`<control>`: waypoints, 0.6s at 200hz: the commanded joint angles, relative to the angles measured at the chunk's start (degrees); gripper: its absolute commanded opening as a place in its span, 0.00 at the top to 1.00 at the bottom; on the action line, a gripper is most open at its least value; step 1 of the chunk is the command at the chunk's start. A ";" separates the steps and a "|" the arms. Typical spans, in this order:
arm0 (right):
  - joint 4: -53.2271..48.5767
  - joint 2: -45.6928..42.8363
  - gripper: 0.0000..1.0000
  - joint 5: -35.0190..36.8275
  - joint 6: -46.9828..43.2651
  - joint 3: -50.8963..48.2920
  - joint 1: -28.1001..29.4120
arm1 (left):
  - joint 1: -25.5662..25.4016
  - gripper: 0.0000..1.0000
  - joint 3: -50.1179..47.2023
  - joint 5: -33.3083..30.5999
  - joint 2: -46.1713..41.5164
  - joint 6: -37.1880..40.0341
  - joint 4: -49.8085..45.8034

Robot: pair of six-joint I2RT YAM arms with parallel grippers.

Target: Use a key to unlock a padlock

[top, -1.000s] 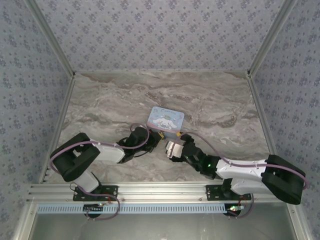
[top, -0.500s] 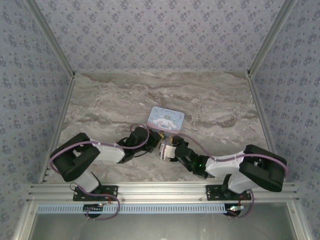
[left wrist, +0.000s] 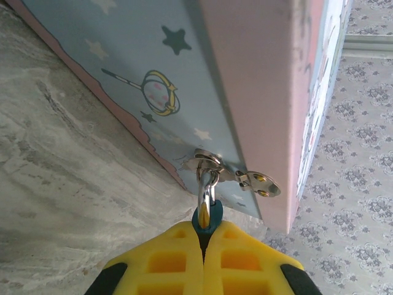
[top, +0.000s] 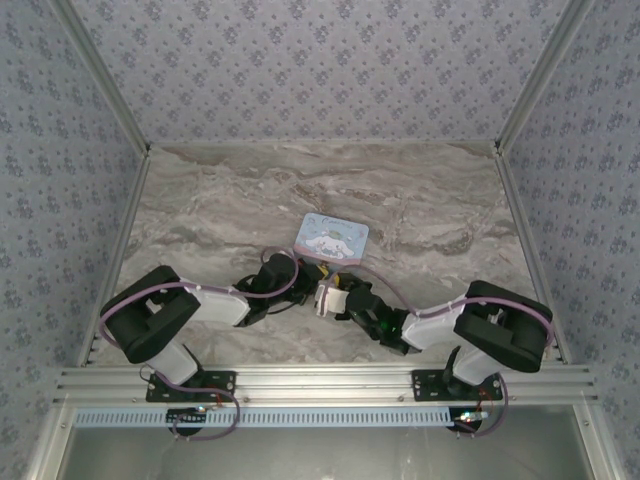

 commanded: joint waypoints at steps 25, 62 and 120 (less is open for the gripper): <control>3.66 2.19 0.73 0.04 1.27 1.57 -0.41 | 0.51 1.00 2.20 0.70 -0.41 -0.76 3.80; 4.09 3.44 0.80 0.75 2.13 1.82 -0.43 | 0.50 1.00 2.19 0.78 -0.15 -0.92 4.04; 5.29 4.97 0.85 2.98 3.38 1.88 -0.51 | 0.55 1.00 2.11 0.86 0.29 -1.24 4.68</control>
